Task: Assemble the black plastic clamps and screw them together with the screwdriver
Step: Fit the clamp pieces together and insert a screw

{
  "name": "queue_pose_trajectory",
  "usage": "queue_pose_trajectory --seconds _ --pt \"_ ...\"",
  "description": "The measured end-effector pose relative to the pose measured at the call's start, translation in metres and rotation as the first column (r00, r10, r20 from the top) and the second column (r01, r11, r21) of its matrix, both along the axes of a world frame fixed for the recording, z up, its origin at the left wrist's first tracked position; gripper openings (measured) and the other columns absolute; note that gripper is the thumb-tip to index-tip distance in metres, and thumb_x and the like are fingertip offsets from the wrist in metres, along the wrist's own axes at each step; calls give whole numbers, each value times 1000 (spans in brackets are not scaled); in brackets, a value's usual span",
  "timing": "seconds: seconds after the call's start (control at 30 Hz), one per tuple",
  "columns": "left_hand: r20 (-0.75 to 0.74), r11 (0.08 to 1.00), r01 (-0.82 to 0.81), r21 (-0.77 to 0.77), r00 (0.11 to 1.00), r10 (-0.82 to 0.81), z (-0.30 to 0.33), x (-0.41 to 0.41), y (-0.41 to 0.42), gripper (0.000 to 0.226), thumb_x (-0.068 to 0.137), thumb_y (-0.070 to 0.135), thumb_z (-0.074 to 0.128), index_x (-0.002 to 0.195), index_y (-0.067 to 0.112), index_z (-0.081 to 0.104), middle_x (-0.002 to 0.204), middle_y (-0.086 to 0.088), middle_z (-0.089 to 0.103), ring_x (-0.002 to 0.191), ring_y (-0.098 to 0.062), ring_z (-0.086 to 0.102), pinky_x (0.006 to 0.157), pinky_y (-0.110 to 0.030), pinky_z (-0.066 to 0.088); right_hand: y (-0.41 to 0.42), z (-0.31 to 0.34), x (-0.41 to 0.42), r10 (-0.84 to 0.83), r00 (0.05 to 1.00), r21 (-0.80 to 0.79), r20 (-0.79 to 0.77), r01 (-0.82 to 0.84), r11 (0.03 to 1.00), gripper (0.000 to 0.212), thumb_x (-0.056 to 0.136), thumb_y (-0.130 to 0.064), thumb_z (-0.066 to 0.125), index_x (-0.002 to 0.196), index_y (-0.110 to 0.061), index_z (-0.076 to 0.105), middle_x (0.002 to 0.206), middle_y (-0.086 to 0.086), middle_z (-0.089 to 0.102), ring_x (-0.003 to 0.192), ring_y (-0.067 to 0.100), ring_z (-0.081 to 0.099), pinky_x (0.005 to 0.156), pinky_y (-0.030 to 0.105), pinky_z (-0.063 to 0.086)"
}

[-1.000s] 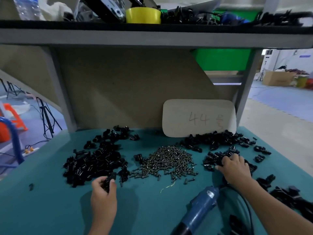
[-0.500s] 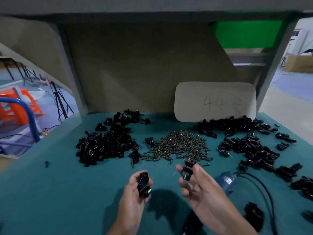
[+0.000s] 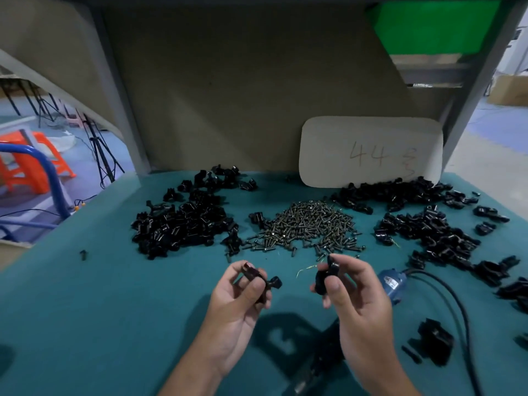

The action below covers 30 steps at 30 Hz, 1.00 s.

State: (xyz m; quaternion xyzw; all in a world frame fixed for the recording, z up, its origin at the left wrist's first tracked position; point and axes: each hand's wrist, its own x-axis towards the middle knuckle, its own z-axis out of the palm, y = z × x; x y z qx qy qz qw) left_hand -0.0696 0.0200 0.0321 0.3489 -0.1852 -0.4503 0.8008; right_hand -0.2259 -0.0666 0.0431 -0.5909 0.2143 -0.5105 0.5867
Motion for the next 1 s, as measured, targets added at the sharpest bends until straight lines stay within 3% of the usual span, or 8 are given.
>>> queue_pose_trajectory --seconds 0.07,0.2,0.27,0.4,0.5,0.63,0.8,1.0 --pt "-32 1000 1 -11 999 -1 3 0 1 85 29 24 106 93 6 53 79 -9 65 59 -19 63 53 -24 56 1 -3 -1 -28 1000 -22 2 28 999 28 83 -55 73 107 -40 68 98 3 72 82 21 71 71 24 57" --pt "-2 999 9 32 1000 -9 5 2 5 85 28 34 105 89 9 51 71 -6 58 55 -16 55 50 -22 53 2 -7 -3 -148 985 -183 -85 131 974 35 82 -71 66 110 -50 64 100 -7 69 87 17 69 74 22 55" --pt "24 997 15 75 1000 -17 3 2 6 77 32 40 104 85 13 55 72 -4 58 53 -13 52 48 -18 50 2 -10 -3 -202 968 -312 -145 149 938 32 87 -70 61 113 -52 60 101 -14 66 89 14 67 75 21 53" --pt "27 996 28 83 999 -30 0 2 3 38 65 35 90 88 18 65 78 -2 61 50 -10 45 49 -17 44 2 -15 -1 -238 952 -486 -194 118 866 27 93 -53 61 119 -46 57 104 -21 62 90 5 64 76 11 47" --pt "64 995 29 101 997 -35 -1 1 3 22 78 34 74 91 17 68 78 -1 61 56 -11 49 54 -19 47 2 -17 0 -246 944 -525 -219 99 846 28 95 -56 58 121 -48 55 105 -23 61 89 4 63 76 10 46" --pt "103 991 43 130 993 -57 -3 1 4 22 93 25 59 105 14 73 90 -6 65 73 -13 58 62 -23 47 2 -17 -1 -269 938 -548 -216 112 829 26 95 -56 57 121 -50 54 106 -25 60 89 3 62 76 9 45" --pt "114 993 78 89 990 -88 -3 2 3 48 82 -3 60 129 9 62 96 -10 72 84 -15 66 61 -22 51 -3 -19 0 -297 930 -543 -218 138 828 26 93 -45 63 118 -46 56 107 -26 61 93 2 63 77 8 44" --pt "335 985 -60 163 942 3 -1 -3 2 47 77 14 71 123 18 61 87 -4 74 77 -12 65 62 -20 51 -5 -21 -1 -289 928 -540 -236 122 833 26 94 -43 62 120 -46 56 110 -25 61 98 4 64 82 10 45"
